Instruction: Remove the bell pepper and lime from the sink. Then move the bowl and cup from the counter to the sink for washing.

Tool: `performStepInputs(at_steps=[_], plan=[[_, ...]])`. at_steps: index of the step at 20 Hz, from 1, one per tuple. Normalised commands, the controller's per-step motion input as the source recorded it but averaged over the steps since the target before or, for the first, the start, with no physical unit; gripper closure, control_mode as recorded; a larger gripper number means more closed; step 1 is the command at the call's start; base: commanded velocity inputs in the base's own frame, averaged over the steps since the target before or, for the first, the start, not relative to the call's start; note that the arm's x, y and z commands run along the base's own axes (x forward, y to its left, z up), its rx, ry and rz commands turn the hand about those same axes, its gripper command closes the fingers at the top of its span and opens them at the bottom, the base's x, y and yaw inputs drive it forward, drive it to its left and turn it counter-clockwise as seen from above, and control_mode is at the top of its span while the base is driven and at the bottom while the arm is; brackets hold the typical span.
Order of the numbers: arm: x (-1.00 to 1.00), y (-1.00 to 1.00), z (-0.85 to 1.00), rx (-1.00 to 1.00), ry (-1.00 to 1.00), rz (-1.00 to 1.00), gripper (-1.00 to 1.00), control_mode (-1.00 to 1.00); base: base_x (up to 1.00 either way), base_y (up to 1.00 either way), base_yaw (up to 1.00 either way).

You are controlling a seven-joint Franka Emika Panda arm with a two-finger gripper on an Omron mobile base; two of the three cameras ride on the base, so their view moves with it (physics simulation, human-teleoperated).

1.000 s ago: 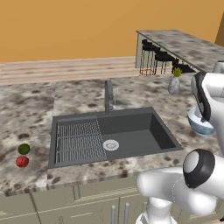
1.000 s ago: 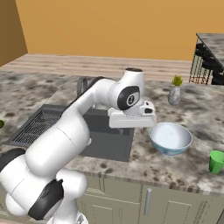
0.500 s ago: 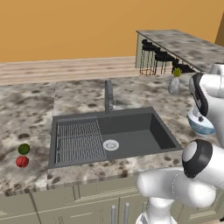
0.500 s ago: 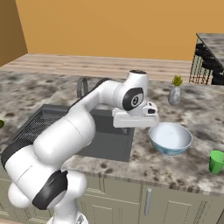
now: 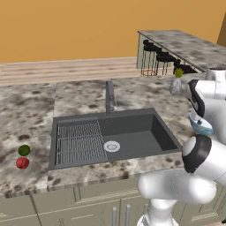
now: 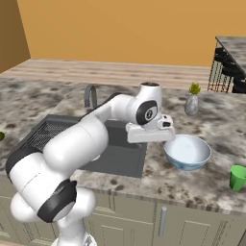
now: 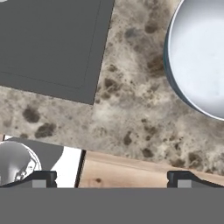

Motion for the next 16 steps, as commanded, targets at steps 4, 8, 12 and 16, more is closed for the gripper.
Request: performStepInputs(at_steps=[4,8,12,16], plan=[[0.26,-0.08,-0.27,0.0,-0.01,0.0,-1.0,-1.0,0.0,0.0,0.0],[0.26,-0.11,-0.25,0.0,-0.04,0.0,-1.0,-1.0,0.0,0.0,0.0],[0.24,-0.11,-0.21,0.0,-0.08,0.0,-1.0,-1.0,0.0,0.0,0.0],[0.2,-0.13,-0.18,0.0,-0.09,0.0,-1.0,-1.0,0.0,0.0,0.0]])
